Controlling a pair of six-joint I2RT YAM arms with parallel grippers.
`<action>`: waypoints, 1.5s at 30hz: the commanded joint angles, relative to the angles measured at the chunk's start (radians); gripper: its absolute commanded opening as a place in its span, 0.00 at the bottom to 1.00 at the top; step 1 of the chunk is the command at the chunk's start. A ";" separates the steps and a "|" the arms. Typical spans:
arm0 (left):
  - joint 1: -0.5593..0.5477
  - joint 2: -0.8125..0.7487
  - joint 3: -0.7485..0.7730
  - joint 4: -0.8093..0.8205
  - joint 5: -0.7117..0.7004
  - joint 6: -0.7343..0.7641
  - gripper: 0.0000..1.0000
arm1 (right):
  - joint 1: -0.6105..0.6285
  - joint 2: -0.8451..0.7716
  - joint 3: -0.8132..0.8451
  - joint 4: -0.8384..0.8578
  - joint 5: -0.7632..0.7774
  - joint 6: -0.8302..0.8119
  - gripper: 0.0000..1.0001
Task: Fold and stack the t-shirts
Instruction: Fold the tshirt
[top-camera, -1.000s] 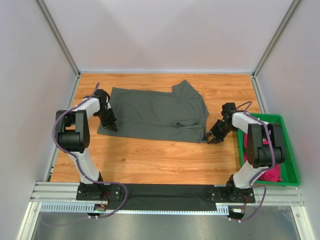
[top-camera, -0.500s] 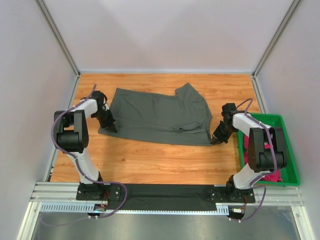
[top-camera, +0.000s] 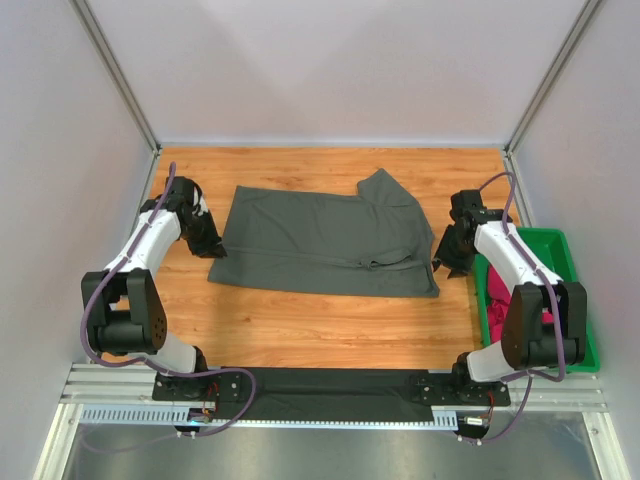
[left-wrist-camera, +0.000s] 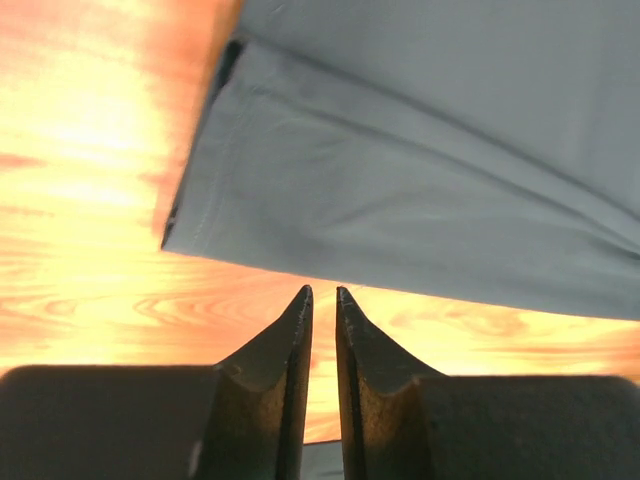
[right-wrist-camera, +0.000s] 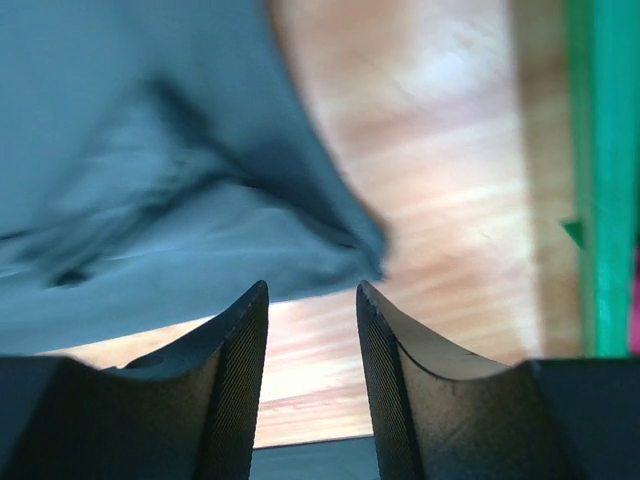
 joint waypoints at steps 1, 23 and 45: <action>-0.012 0.045 0.046 0.067 0.190 0.017 0.20 | 0.034 -0.002 0.094 0.071 -0.109 -0.021 0.43; -0.825 0.471 0.459 0.337 -0.084 -0.121 0.33 | 0.034 0.339 0.226 0.182 -0.266 -0.016 0.44; -0.989 0.687 0.767 0.102 -0.413 0.043 0.41 | 0.036 0.379 0.249 0.206 -0.283 -0.049 0.47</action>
